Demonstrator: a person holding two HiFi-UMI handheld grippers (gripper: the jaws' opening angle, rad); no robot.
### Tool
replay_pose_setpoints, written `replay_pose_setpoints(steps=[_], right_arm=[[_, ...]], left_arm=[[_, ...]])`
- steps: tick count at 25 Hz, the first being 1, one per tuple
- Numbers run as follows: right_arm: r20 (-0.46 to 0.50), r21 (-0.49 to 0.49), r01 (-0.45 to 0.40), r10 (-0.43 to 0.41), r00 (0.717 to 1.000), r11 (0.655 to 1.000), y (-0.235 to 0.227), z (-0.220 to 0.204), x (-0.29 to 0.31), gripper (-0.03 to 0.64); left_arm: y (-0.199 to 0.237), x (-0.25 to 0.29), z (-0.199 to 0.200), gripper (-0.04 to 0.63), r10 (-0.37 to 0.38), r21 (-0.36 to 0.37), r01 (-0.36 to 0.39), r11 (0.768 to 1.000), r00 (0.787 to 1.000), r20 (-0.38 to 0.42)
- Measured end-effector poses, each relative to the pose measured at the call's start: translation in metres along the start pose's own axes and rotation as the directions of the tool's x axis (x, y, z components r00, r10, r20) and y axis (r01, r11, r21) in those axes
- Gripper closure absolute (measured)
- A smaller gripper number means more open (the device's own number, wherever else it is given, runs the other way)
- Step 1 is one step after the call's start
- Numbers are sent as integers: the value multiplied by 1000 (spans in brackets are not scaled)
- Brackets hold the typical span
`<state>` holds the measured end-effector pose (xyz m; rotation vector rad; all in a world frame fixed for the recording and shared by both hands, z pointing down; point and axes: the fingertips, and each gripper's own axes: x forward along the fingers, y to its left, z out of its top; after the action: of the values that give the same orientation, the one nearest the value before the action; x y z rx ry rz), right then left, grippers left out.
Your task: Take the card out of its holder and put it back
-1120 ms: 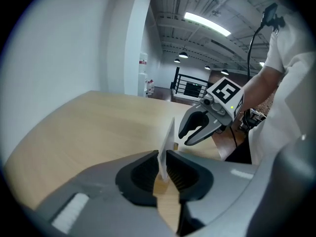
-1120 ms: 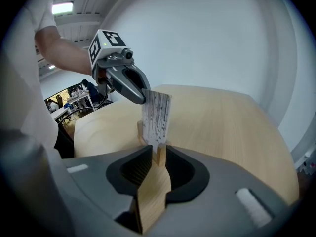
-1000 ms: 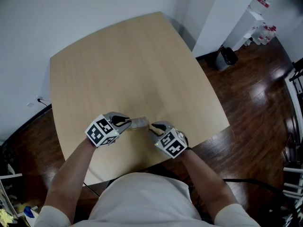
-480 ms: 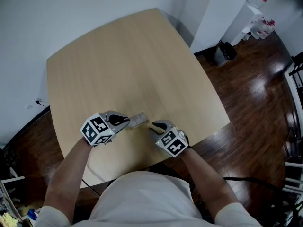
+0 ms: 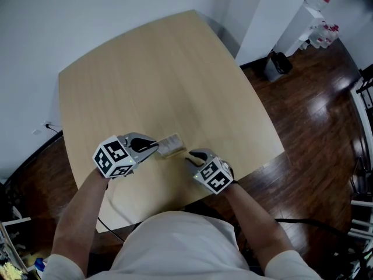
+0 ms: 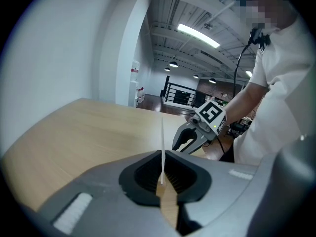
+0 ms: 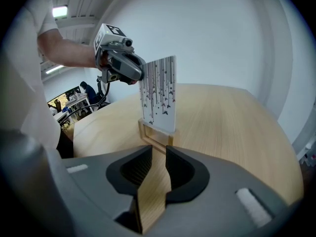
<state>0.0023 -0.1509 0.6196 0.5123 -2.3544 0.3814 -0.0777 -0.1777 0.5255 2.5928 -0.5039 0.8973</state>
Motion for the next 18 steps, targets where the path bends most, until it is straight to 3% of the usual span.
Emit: replay_pose_setpoints(steps=[18], right_arm=[[8,24,69,-69,998,997,26,-8,-25,526]], left_arm=[[-26,-71,32,580,40,57,-49,997,988,151]])
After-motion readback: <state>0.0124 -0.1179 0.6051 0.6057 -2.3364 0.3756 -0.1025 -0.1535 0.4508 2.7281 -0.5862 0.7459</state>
